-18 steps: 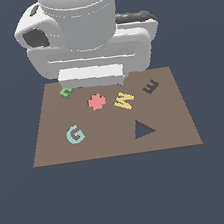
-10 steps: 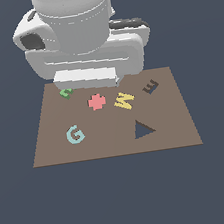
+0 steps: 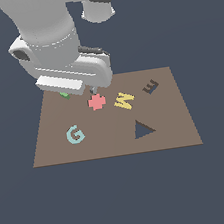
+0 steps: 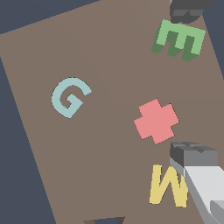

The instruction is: Insert a designated object into the corresponding slot on a board.

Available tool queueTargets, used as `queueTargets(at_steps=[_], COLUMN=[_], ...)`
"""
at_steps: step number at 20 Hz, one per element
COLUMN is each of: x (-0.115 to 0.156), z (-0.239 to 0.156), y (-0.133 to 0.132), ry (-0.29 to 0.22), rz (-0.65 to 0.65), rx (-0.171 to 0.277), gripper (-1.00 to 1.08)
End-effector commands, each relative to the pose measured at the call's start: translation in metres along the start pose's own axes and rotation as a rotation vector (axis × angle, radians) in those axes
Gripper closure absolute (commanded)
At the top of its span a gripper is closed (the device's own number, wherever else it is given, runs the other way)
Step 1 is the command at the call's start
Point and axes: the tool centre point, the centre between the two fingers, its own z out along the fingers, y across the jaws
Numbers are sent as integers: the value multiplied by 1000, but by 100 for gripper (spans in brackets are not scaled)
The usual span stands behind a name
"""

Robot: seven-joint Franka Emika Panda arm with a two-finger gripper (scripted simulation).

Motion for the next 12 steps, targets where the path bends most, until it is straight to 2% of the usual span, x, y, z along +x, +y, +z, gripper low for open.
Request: queueTargets(at_steps=[1, 6, 12], x=[-9, -27, -40], z=[18, 45, 62], y=[23, 55, 74], ry=[-2, -5, -7], rz=[74, 186, 257], rx=[-3, -7, -8], gripper=[-92, -92, -92])
